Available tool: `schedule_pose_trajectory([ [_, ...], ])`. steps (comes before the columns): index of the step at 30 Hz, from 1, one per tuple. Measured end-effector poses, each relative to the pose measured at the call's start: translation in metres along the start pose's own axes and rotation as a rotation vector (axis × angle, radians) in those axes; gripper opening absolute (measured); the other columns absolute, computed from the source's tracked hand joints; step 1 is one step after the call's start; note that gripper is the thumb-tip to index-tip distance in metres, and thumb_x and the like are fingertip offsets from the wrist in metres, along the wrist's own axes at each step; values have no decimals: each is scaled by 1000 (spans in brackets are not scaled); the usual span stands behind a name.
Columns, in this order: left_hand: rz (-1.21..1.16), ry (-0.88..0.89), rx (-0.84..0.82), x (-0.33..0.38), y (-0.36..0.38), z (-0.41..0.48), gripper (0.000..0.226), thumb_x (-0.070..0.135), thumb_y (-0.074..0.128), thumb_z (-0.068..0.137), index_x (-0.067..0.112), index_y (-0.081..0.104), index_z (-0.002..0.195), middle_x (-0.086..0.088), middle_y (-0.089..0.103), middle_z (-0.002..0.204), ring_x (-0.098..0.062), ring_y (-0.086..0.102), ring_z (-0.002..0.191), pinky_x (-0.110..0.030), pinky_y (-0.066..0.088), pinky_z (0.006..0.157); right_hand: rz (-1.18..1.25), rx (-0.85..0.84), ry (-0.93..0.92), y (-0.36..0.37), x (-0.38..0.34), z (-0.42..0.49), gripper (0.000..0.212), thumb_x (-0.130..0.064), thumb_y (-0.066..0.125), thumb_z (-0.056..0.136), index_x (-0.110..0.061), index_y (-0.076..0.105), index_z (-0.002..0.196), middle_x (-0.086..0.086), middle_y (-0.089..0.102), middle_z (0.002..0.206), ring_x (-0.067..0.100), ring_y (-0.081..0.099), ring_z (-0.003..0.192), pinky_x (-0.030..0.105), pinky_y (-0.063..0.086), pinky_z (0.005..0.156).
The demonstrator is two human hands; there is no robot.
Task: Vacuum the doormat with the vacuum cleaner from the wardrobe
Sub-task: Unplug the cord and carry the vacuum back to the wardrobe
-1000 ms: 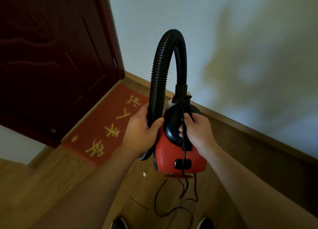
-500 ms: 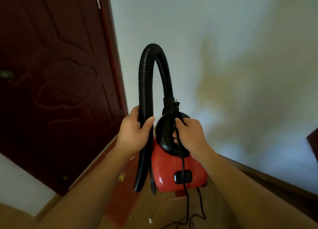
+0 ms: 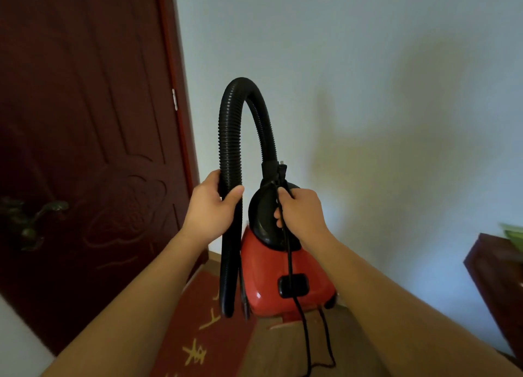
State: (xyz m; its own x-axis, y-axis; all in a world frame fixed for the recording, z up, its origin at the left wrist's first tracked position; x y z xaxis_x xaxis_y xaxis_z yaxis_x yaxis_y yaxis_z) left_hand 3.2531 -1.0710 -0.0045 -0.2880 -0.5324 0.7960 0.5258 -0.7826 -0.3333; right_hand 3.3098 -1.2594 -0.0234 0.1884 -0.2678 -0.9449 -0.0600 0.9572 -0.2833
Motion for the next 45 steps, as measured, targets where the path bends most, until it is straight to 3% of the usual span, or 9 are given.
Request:
schedule_pose_trajectory([
  [8,31,59,4,62,-43,32,16,21,67,97,21,62,111,13,69,96,3,64,85,-2,44,66,65,42,-39,-10,-78,-7,36,-25,50,102,-3,66,78,3,65,56,18,58,46,31,51,56],
  [17,122,16,105,70,-61,35,16,20,68,96,23,61,110,16,69,96,4,65,88,-5,45,69,104,-86,-75,4,-96,7,36,-24,50,103,-5,65,76,4,65,57,17,58,45,26,47,51],
  [21,199,-33,194,66,-72,27,19,22,68,96,19,63,113,15,69,97,1,66,89,-15,51,74,130,-190,-91,21,-96,19,37,-24,51,102,-7,64,73,3,65,56,18,59,45,28,48,53],
  [25,263,-88,285,67,-86,13,17,23,68,97,21,63,113,17,68,98,9,64,87,-6,47,71,155,-307,-116,41,-99,26,38,-24,52,102,-5,66,73,3,65,54,19,60,45,28,48,52],
  [29,323,-168,386,70,-105,-8,14,25,67,97,27,61,109,13,69,98,2,66,88,-16,51,73,192,-433,-140,66,-105,21,37,-23,53,102,0,67,77,6,65,55,20,59,44,29,50,49],
  [32,379,-229,473,75,-125,-32,14,26,67,97,28,59,110,16,67,95,5,64,84,-9,49,68,191,-521,-192,89,-114,9,38,-23,54,101,2,68,77,10,67,58,21,60,44,29,50,47],
  [37,436,-322,603,89,-170,-88,20,30,65,98,29,59,117,19,68,102,3,65,92,-18,52,78,212,-699,-247,133,-132,-37,40,-23,55,101,2,68,74,14,68,60,22,60,44,31,51,48],
  [39,467,-357,655,98,-193,-116,21,28,64,99,28,60,119,21,67,103,5,63,93,-14,49,76,225,-763,-266,151,-141,-63,40,-24,55,101,3,68,74,13,68,59,22,61,45,35,53,52],
  [45,559,-430,820,125,-261,-204,10,27,67,96,30,59,103,15,68,93,-2,66,84,-22,52,71,274,-939,-296,203,-167,-161,40,-24,55,100,1,68,72,10,68,56,24,62,45,40,54,55],
])
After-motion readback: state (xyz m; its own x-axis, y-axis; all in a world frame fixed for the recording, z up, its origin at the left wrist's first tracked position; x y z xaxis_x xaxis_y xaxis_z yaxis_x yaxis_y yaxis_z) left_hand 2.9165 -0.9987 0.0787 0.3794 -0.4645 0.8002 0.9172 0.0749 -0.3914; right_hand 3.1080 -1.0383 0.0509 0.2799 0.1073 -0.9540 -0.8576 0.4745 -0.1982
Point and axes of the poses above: each hand's wrist, its own z-axis towards the middle knuckle, its own y-axis out of the palm, x = y × z, the point moved 6 cm from there along z, towards the middle knuckle
